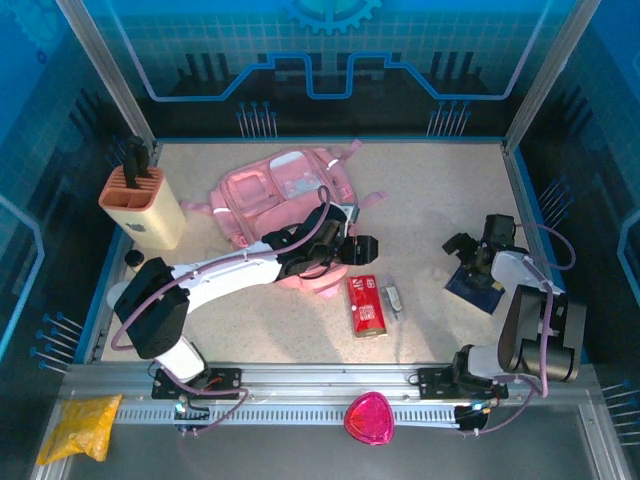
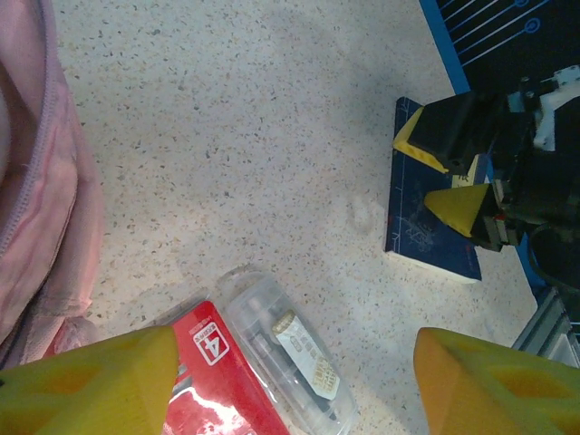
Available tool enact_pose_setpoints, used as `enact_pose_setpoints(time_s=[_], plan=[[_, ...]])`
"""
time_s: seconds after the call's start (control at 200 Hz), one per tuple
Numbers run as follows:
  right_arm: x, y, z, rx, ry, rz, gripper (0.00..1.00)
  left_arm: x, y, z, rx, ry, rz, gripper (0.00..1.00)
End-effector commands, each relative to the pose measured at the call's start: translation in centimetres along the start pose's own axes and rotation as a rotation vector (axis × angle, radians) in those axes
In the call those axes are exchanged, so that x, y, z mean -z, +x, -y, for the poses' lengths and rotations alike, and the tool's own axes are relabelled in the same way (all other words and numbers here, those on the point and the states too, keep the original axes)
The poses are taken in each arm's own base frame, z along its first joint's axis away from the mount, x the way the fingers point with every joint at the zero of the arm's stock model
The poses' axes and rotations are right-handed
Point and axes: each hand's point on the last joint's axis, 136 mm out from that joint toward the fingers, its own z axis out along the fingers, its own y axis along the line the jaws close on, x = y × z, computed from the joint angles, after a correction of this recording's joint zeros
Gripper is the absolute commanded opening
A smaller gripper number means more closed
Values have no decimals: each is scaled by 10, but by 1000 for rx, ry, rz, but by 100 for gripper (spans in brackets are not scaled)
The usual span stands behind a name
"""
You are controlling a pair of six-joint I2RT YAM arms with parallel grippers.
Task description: Pack books, pencil case, and school supplies into a backpack
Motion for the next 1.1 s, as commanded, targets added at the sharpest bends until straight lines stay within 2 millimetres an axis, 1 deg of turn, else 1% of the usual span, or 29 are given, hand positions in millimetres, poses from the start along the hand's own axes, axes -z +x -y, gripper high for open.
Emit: enact_pose_setpoints(time_s=[0.0, 0.16, 0.32, 0.47, 0.55, 0.605, 0.68, 0.76, 0.815, 0.931, 1.001, 1.096], plan=[[-10, 11, -4, -19, -41, -59, 100, -1, -10, 7, 16, 8, 32, 71], [-18, 35, -20, 1, -97, -137, 100, -4, -10, 1, 36, -21, 32, 74], [-20, 58, -50, 40, -161, -179, 100, -4, -11, -3, 57, -34, 47, 76], [-27, 98, -83, 97, -208, -252, 100, -2, -13, -11, 72, -66, 66, 78], [-29, 115, -102, 128, -236, -280, 99, 2, -14, -13, 78, -77, 78, 79], [-28, 123, -117, 152, -260, -298, 100, 6, -13, -16, 78, -87, 88, 80], [-24, 135, -131, 191, -279, -317, 100, 11, -14, -21, 85, -107, 107, 81], [-16, 137, -143, 241, -305, -309, 100, 12, -13, -24, 100, -113, 105, 81], [-9, 134, -141, 270, -283, -298, 100, 12, -12, -22, 112, -102, 101, 81], [7, 116, -130, 305, -281, -244, 99, 4, -8, -17, 134, -68, 82, 81], [15, 105, -115, 312, -259, -220, 100, -5, -6, -13, 148, -44, 58, 80], [23, 94, -94, 307, -238, -197, 100, -18, -6, -2, 158, -3, 24, 78]])
